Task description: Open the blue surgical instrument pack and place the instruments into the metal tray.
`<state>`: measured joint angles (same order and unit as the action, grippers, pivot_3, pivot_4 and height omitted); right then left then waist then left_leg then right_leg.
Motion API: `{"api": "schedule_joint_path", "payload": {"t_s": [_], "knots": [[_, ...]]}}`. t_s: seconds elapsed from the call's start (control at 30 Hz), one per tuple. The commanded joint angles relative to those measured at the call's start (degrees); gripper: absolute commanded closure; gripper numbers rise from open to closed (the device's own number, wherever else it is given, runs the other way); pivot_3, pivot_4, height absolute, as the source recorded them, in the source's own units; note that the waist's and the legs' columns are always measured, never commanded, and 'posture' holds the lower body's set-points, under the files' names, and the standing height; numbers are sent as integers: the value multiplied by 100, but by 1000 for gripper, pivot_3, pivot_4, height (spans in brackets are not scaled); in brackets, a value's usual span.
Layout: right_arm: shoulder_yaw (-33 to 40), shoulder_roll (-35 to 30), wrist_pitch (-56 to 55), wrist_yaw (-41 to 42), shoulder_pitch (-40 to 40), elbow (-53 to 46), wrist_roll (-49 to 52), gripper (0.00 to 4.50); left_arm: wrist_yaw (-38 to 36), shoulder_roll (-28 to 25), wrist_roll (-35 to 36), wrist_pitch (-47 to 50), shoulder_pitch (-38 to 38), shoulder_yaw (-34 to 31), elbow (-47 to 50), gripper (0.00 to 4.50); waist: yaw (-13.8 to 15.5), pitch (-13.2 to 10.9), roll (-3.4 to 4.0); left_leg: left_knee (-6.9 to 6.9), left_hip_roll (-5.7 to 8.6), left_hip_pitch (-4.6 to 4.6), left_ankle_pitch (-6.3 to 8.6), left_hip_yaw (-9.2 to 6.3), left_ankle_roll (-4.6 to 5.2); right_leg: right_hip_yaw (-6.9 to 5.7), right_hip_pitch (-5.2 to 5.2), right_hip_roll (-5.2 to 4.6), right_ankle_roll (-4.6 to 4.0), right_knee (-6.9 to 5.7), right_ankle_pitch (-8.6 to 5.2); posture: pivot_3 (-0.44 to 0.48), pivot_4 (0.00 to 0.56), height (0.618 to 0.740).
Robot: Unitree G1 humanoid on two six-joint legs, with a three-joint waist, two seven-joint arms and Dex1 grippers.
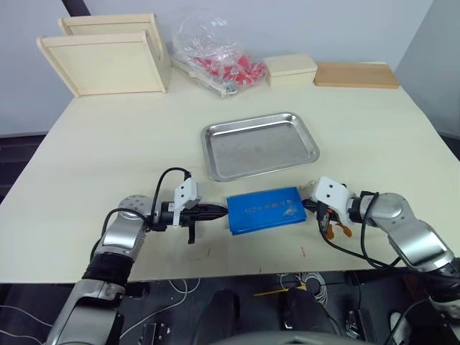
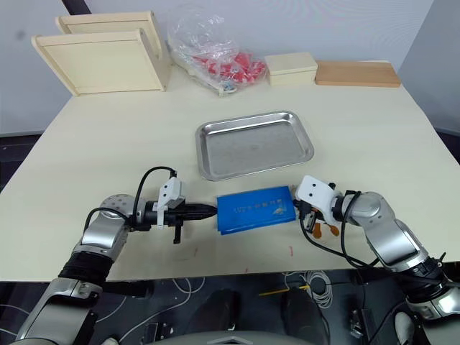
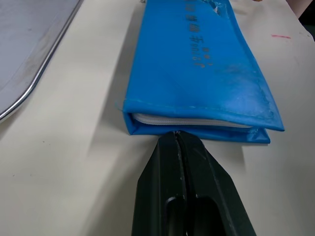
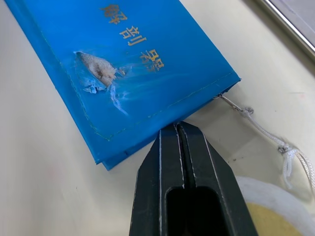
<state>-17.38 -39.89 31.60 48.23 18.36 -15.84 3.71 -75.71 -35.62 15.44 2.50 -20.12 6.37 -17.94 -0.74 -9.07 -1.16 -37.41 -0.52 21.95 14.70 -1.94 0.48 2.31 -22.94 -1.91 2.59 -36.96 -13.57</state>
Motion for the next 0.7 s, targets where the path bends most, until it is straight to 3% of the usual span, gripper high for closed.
{"api": "schedule_joint_path", "payload": {"t_s": [0.03,0.7], "knots": [[-50,150,53,32,69,-152,51,4491,62,110,-53,-38,-46,47,-16,4456,3,0,0,0,0,0,0,0,0,0,0,0,0,0,0,0,150,740],[-292,588,240,154,96,-171,-28,4491,45,53,76,20,-31,-176,133,4456,-29,1,-1,-2,-5,-15,0,-4,0,-3,15,6,0,-4,0,0,150,740]]}}
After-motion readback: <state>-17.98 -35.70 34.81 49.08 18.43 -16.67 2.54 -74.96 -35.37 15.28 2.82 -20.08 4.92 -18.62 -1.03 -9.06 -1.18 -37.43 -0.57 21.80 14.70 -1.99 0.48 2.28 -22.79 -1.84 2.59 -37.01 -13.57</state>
